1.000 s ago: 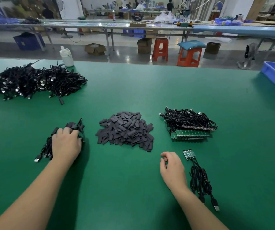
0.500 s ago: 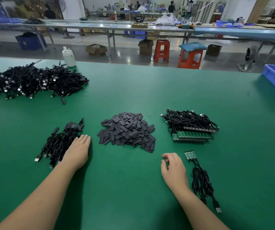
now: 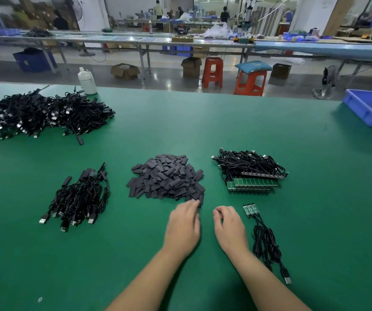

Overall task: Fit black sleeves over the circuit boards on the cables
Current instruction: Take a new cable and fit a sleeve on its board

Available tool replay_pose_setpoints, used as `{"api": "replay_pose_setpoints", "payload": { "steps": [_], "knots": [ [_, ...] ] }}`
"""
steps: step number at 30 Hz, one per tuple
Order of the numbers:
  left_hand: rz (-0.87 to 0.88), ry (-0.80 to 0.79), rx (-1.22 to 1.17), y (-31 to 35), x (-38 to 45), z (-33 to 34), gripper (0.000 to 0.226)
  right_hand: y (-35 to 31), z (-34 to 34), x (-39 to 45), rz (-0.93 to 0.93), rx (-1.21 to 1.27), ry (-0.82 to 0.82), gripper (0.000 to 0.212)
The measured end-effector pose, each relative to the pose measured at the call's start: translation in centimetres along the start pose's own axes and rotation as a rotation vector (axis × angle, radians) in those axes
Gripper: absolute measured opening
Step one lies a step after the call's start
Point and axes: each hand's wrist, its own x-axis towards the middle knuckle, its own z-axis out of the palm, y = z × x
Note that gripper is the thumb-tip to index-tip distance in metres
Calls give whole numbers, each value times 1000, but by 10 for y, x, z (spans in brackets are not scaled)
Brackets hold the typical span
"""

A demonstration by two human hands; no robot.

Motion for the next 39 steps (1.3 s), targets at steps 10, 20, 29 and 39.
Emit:
{"api": "replay_pose_setpoints", "payload": {
  "steps": [10,20,29,39],
  "knots": [
    [171,-61,180,3,-10,9,32,22,-76,39,170,-297,117,31],
    [127,-40,152,1,-7,11,25,36,-77,38,555,486,-206,53],
    [-468,-281,-443,5,15,3,20,22,-49,10,503,776,-314,10],
    [-666,-335,-692,37,36,3,15,20,-42,1,393,683,-224,31]
  ]
}}
